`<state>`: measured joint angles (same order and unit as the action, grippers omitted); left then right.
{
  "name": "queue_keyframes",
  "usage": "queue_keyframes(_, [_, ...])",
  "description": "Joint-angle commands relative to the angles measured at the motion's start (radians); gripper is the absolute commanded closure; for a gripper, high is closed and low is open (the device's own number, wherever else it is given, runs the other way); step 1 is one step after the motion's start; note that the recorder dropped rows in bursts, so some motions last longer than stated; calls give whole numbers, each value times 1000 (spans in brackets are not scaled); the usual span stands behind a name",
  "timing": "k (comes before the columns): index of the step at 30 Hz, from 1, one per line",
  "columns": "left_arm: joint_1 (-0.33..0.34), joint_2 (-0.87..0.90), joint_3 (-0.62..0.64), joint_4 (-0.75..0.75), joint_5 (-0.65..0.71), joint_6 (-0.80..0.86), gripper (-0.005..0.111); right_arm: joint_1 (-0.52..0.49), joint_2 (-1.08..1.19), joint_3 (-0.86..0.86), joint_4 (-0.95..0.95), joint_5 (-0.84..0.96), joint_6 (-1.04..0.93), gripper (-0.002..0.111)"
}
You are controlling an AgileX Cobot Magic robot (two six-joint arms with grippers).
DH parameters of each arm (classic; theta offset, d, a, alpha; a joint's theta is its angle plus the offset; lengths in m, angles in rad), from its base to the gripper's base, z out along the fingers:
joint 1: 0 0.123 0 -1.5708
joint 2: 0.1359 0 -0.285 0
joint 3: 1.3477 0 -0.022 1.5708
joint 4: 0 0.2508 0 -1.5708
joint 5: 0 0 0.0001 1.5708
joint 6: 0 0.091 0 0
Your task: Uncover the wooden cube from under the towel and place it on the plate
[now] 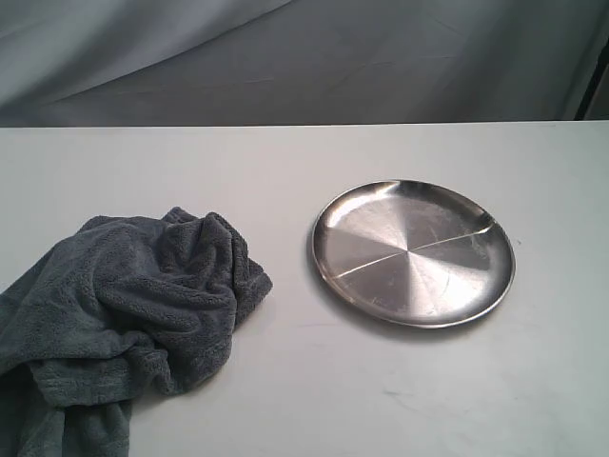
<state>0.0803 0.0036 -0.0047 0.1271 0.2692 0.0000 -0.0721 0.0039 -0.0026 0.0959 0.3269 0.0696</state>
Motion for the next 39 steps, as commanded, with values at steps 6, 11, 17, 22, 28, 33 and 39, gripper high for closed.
queue_keyframes(6, [-3,-4,5,-11,-2,0,107,-8,-4,3,1,-8,-5,108])
queue_keyframes(11, [-3,-4,5,-11,-2,0,107,-8,-4,3,1,-8,-5,108])
queue_keyframes(17, [-3,-4,5,-11,-2,0,107,-8,-4,3,1,-8,-5,108])
queue_keyframes(22, [-3,-4,5,-11,-2,0,107,-8,-4,3,1,-8,-5,108])
queue_keyframes(28, [-3,-4,5,-11,-2,0,107,-8,-4,3,1,-56,-5,108])
queue_keyframes(33, [-3,-4,5,-11,-2,0,107,-8,-4,3,1,-265,-5,108])
queue_keyframes(39, [-3,-4,5,-11,-2,0,107,-8,-4,3,1,-369,-3,108])
